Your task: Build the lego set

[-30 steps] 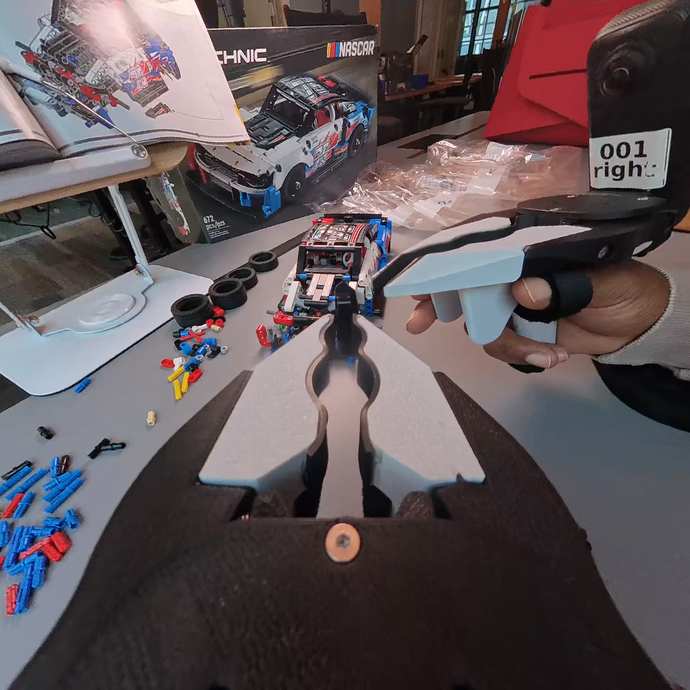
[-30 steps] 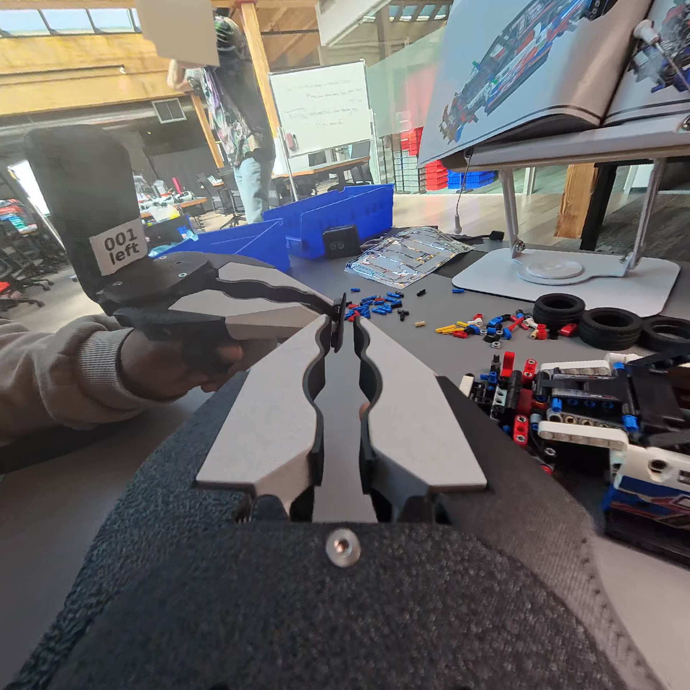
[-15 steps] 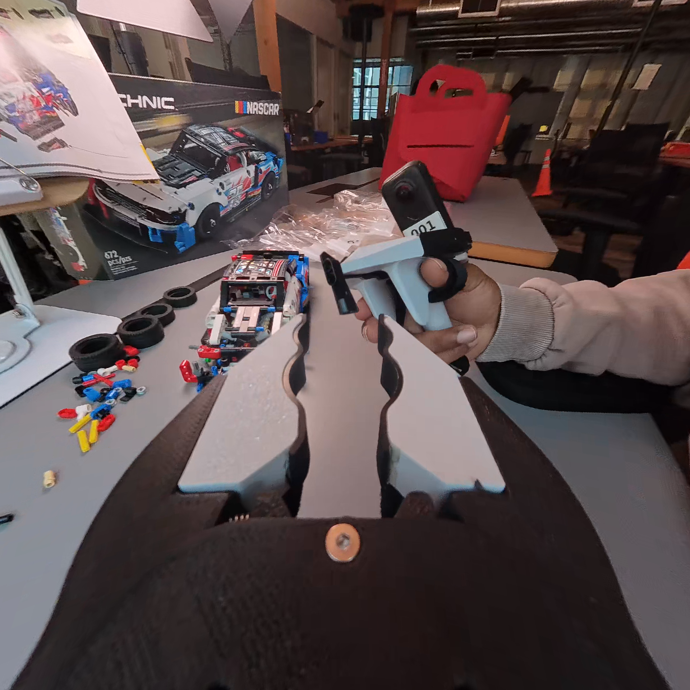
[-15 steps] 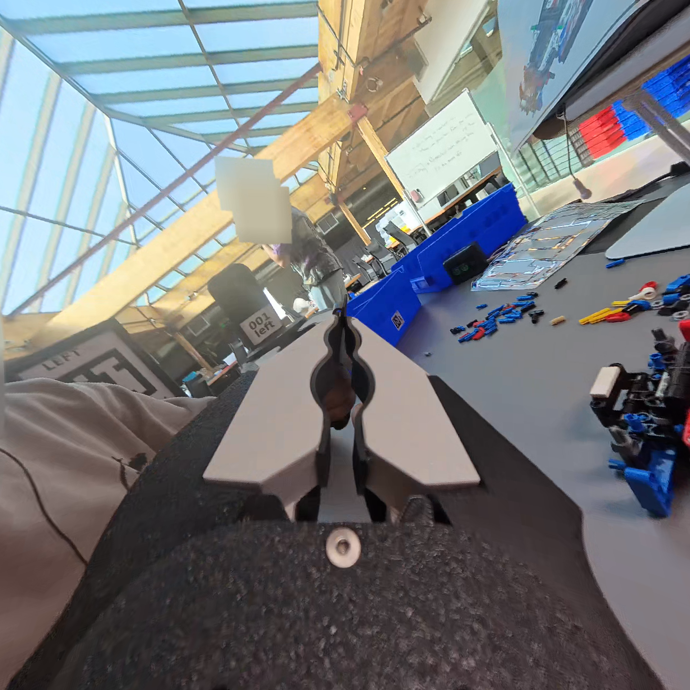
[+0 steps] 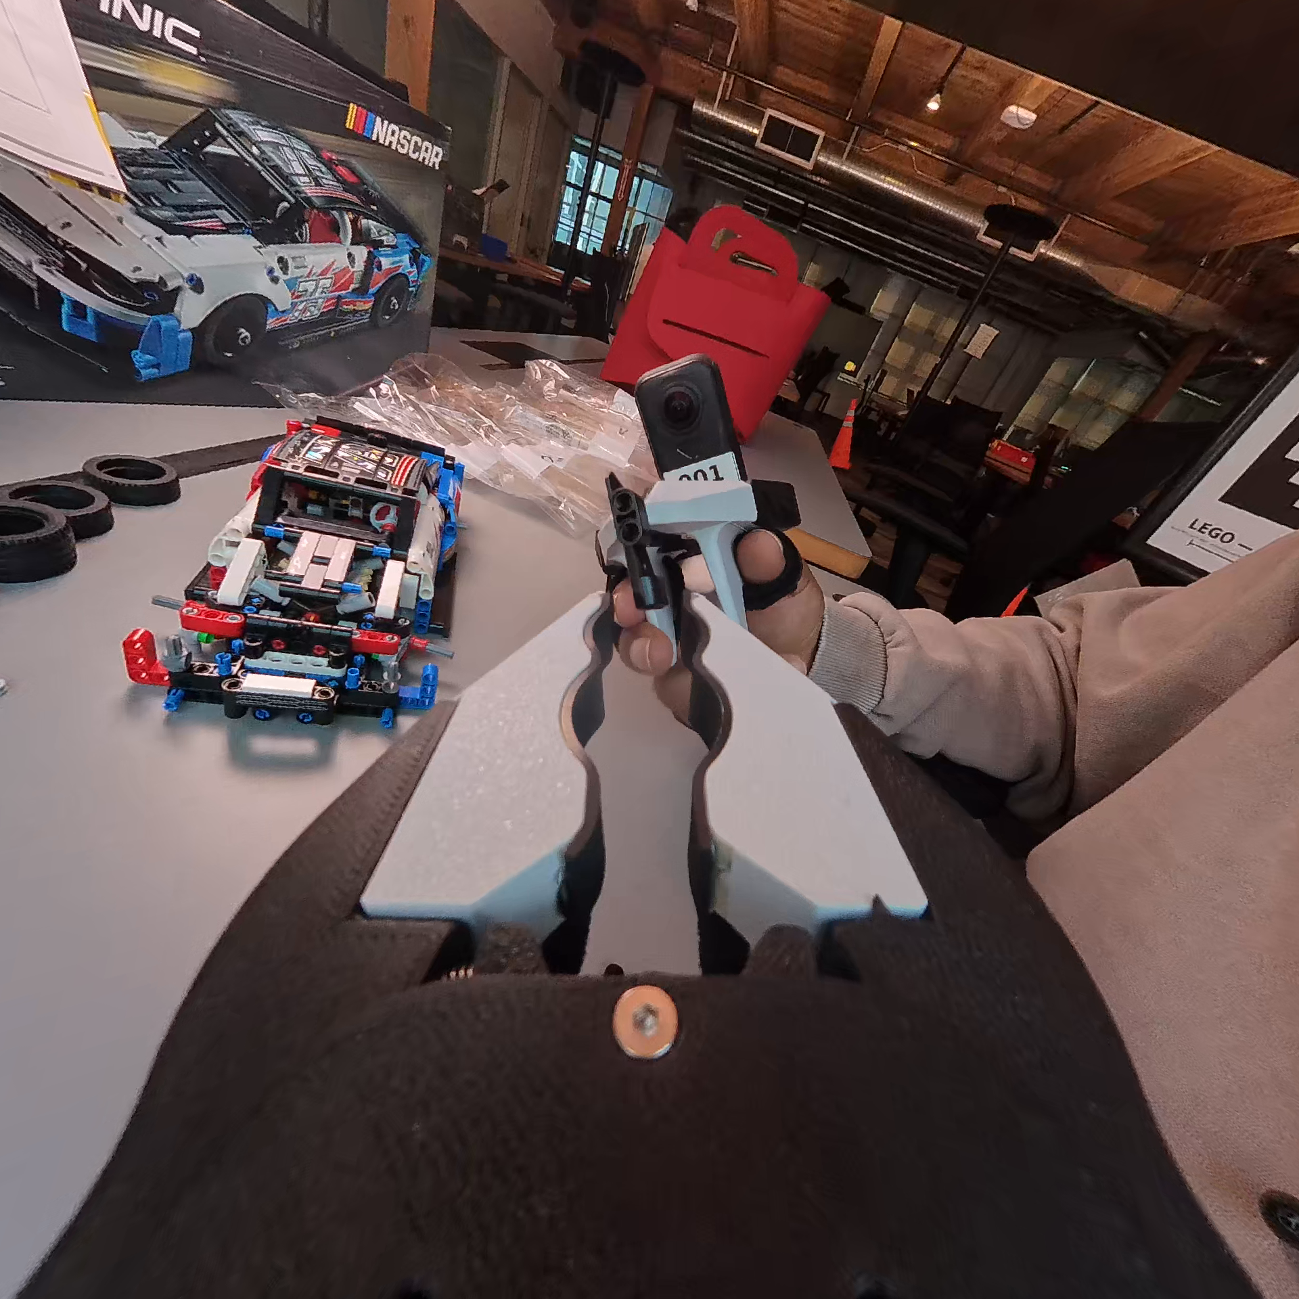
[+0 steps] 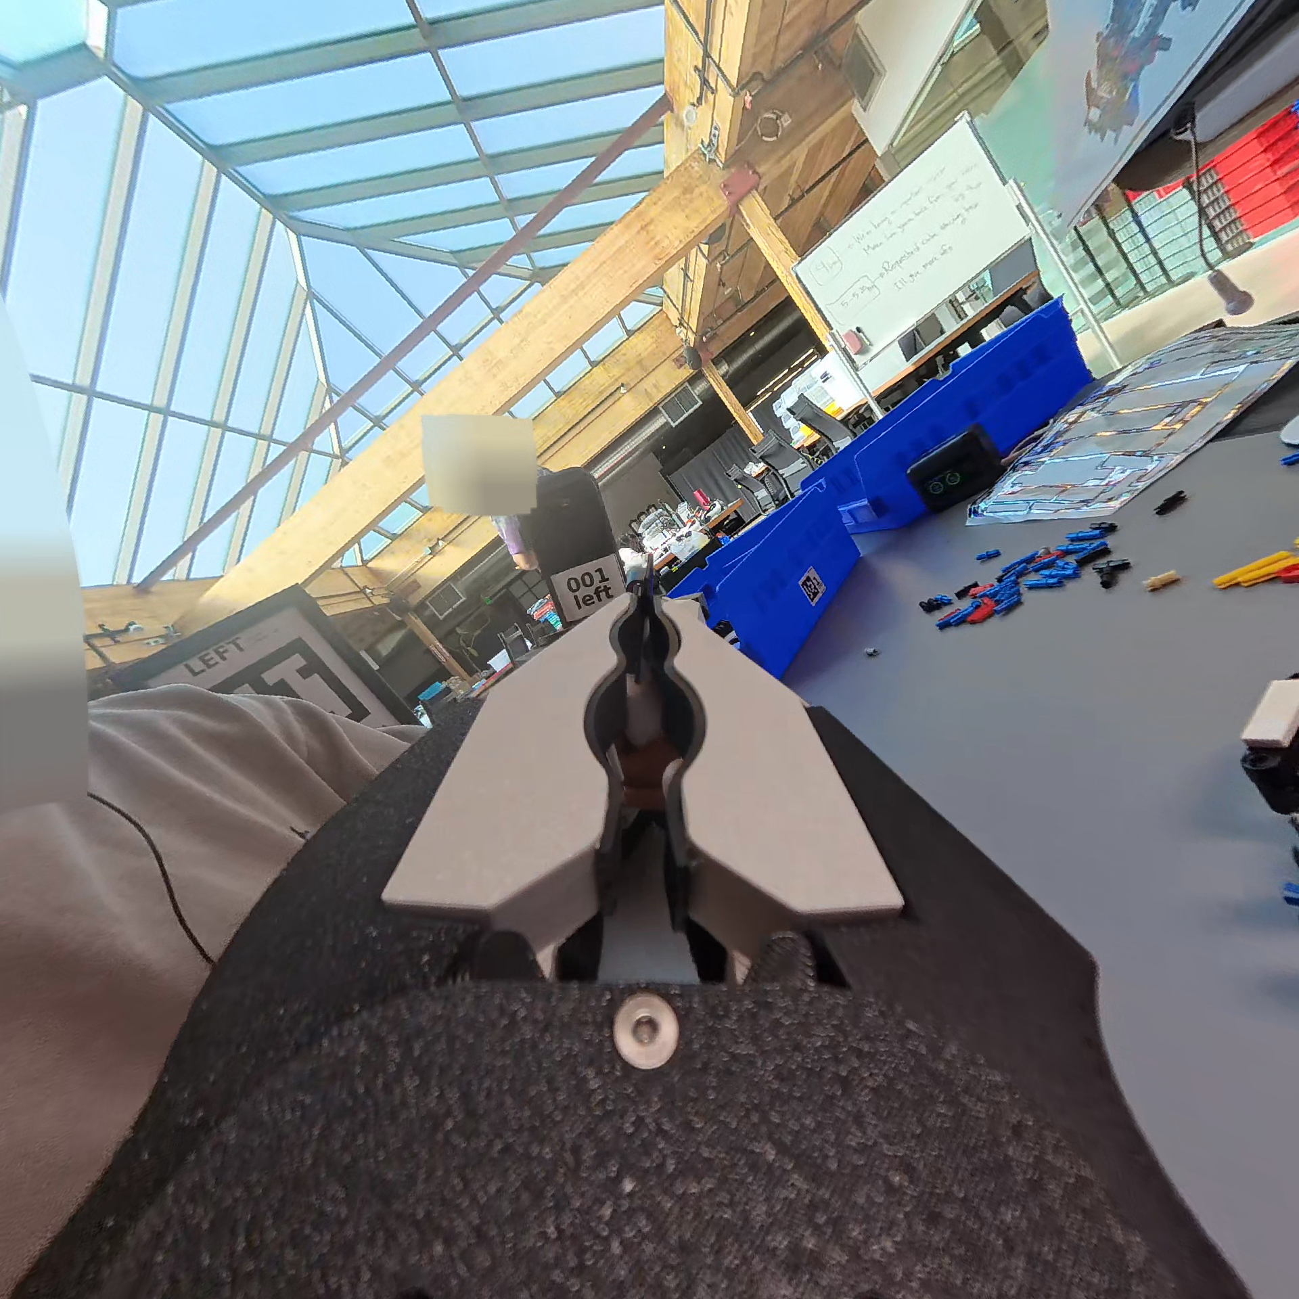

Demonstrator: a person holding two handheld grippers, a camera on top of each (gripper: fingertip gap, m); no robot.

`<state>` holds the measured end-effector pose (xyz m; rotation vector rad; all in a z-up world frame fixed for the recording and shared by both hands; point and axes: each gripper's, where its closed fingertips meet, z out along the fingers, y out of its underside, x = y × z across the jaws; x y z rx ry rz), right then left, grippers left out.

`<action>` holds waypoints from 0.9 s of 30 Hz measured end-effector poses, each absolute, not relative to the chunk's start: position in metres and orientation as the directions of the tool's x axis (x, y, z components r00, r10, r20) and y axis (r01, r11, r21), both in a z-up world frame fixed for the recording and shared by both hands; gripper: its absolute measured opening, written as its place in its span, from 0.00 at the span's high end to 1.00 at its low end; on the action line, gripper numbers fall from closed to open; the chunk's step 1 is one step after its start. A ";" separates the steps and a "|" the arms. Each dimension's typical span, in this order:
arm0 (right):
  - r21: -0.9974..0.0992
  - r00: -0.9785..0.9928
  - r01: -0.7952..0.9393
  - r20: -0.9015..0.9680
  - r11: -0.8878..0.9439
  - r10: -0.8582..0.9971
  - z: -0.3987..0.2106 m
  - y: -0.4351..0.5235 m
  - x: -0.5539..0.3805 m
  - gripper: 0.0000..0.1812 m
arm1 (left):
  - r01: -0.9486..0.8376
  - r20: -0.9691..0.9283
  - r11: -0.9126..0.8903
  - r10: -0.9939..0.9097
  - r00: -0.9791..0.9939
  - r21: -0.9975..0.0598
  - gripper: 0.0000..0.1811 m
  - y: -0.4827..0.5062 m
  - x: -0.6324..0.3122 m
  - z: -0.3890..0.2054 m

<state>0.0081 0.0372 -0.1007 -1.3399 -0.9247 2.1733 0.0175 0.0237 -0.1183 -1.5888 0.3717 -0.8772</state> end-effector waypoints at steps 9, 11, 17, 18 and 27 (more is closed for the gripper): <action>-0.840 -0.339 -0.016 -0.506 -0.542 0.793 -0.111 0.034 0.008 1.00 | 0.150 0.289 -0.260 -0.667 0.687 -0.954 0.96 0.021 0.010 -0.122; -0.861 -0.291 -0.041 -0.476 -0.508 0.830 -0.110 0.040 0.008 0.96 | 0.088 0.227 -0.247 -0.620 0.751 -0.965 0.97 0.017 -0.011 -0.115; -0.914 -0.173 -0.079 -0.381 -0.398 0.908 -0.105 0.062 0.026 0.94 | -0.128 -0.087 -0.291 -0.150 0.985 -0.948 0.97 -0.042 -0.191 -0.079; -0.913 -0.165 -0.086 -0.382 -0.399 0.909 -0.104 0.065 0.028 0.94 | -0.171 -0.169 -0.357 -0.039 0.985 -0.918 0.97 -0.060 -0.233 -0.078; -0.918 -0.153 -0.032 -0.386 -0.395 0.910 -0.117 0.063 0.022 0.95 | -0.049 -0.365 -0.895 0.130 0.922 -0.443 0.96 -0.175 -0.416 -0.162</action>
